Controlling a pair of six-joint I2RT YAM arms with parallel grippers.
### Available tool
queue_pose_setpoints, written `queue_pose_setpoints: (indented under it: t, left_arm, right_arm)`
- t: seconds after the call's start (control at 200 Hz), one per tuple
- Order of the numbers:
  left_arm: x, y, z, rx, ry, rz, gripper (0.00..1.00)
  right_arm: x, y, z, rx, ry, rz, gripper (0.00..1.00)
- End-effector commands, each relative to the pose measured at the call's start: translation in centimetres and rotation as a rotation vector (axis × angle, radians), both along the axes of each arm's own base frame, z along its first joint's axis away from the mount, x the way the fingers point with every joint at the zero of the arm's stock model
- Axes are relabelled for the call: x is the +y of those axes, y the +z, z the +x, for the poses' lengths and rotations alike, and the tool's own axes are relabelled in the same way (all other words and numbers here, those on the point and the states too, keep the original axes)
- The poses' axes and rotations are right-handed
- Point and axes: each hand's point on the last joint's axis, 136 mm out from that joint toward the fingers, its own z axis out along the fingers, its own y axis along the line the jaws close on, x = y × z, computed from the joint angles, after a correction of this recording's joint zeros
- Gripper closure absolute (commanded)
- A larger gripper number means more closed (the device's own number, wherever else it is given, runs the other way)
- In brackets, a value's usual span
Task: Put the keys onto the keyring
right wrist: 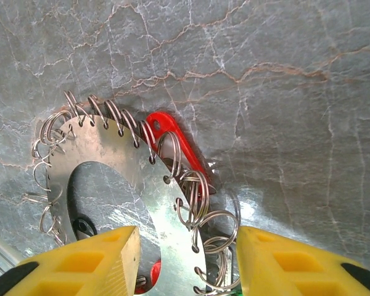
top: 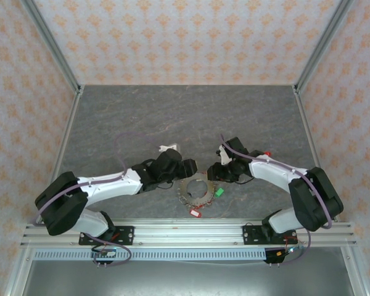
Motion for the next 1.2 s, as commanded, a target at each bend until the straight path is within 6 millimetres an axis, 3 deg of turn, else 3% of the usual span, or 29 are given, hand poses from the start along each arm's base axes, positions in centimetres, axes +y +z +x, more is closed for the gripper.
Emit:
queue_pose_setpoints:
  t: [0.0, 0.405, 0.696, 0.846, 1.001, 1.196]
  left_arm:
    - [1.0, -2.7, -1.9, 0.085, 0.014, 0.038, 0.43]
    - [-0.2, -5.9, -2.8, 0.147, -0.009, 0.048, 0.70]
    - [0.6, -7.9, -3.0, 0.169, 0.012, 0.090, 0.73]
    - [0.9, -8.4, -3.1, 0.172, 0.020, 0.097, 0.73]
    - [0.9, -7.3, -2.5, 0.133, 0.032, 0.088, 0.71]
    - [1.1, -4.3, -1.4, 0.047, 0.035, 0.097, 0.62]
  right_arm:
    - [0.2, -0.3, 0.0, 0.017, -0.004, 0.000, 0.55]
    - [1.2, -1.3, -0.9, 0.076, 0.034, 0.059, 0.59]
    - [1.5, -1.9, -1.0, 0.093, 0.032, 0.082, 0.61]
    - [1.7, -1.7, -0.8, 0.081, 0.028, 0.102, 0.68]
    - [1.4, -0.9, -0.2, 0.056, 0.003, 0.109, 0.81]
    - [1.1, 0.7, 0.3, 0.018, -0.022, 0.146, 0.94]
